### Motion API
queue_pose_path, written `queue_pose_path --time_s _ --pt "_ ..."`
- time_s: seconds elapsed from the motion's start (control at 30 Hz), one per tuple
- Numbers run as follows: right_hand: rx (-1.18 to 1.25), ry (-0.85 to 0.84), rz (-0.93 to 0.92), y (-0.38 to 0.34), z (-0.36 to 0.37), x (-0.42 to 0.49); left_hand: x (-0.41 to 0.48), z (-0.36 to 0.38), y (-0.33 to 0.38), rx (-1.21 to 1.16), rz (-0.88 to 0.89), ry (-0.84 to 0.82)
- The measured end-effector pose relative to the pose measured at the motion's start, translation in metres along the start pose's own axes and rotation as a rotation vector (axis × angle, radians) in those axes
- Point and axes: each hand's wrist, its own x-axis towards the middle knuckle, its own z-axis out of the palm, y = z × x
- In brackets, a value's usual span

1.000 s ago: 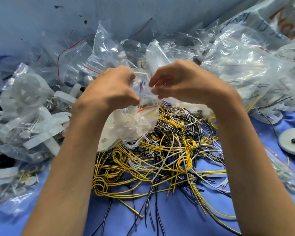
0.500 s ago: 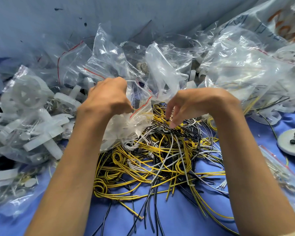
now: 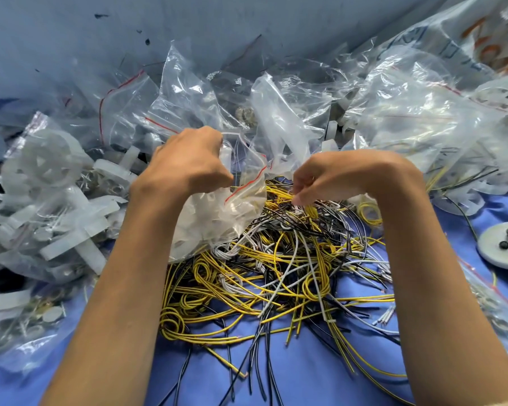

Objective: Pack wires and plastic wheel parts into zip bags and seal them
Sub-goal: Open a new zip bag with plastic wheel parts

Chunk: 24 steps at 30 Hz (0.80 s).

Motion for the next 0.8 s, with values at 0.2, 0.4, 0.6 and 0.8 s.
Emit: queue_pose_path --time_s 0.2,0.4,0.6,0.8 --pt "0.356 0.279 0.02 -0.004 -0.009 0.0 -0.004 -0.004 0.008 -0.027 0.028 0.026" --pt "0.344 0.417 -0.023 -0.001 -0.011 0.001 -0.004 -0.005 0.013 -0.037 0.064 0.007" --pt "0.441 0.472 -0.158 -0.004 -0.011 -0.005 -0.004 -0.005 0.013 -0.054 0.101 0.034" --pt "0.553 0.67 -0.194 -0.014 -0.017 -0.004 -0.003 -0.007 0.016 -0.17 0.151 0.084"
